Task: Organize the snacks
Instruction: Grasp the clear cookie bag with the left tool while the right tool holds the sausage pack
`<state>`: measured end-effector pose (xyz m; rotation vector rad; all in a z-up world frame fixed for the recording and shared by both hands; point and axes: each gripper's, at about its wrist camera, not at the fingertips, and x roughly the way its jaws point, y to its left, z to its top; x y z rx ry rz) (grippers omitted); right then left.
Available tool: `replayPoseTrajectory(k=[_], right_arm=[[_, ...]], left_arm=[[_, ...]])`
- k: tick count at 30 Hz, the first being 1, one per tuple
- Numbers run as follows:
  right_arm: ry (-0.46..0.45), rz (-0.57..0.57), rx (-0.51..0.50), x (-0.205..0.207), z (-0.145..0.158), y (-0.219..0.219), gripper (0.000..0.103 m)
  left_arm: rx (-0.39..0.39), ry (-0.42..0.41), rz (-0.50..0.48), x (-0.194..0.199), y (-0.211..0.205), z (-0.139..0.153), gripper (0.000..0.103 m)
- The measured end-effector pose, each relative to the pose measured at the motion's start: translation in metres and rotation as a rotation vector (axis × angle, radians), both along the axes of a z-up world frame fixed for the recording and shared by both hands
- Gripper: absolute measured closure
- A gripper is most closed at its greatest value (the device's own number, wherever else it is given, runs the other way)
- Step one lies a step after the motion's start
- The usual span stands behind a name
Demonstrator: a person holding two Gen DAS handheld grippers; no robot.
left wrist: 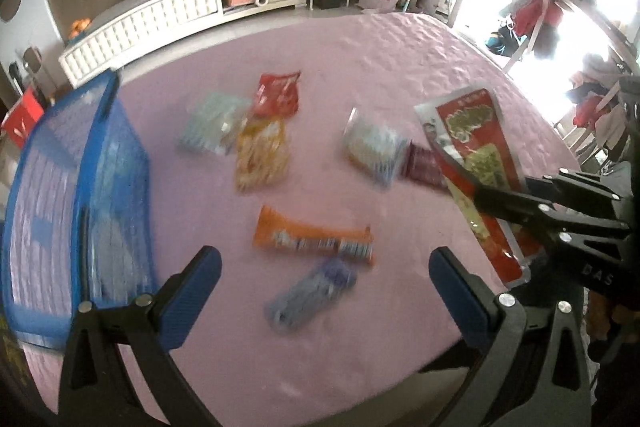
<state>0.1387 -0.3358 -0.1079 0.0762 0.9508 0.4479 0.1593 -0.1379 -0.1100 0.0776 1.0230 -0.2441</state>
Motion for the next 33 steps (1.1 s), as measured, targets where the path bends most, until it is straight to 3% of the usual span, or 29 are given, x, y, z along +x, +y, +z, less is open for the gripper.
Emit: replayPoseTrajectory(k=[4,10,14,18,23,28,31,33], right_arm=[[-0.01,-0.047,0.017,0.018,0.004,-0.023,0.074],[-0.027,-0.084,0.014,0.049,0.009,-0.046,0.074],[-0.016,-0.099,0.013,0.068,0.003,-0.055,0.074],[-0.003,-0.109,0.006,0.083,-0.01,-0.062,0.074],[0.03,-0.113,0.022,0.091,-0.025,-0.072,0.073],[0.061,-0.114,0.032,0.092,-0.038,-0.075,0.073],[0.08,-0.114,0.049,0.094,-0.043,-0.072,0.073],[0.082,-0.11,0.051,0.093,-0.043,-0.069,0.073]], left_arm=[[-0.018,0.011,-0.005,0.032,-0.014,0.0,0.0],[-0.1,0.095,0.049,0.082,-0.033,-0.016,0.0],[-0.072,0.115,0.046,0.111,-0.05,-0.03,0.0],[-0.017,0.14,-0.011,0.135,-0.07,-0.051,0.0],[0.115,0.152,-0.16,0.154,-0.086,-0.076,0.001],[0.1,0.189,-0.24,0.164,-0.087,-0.089,0.001],[0.123,0.199,-0.27,0.167,-0.091,-0.097,0.011],[0.095,0.212,-0.285,0.168,-0.092,-0.1,0.017]])
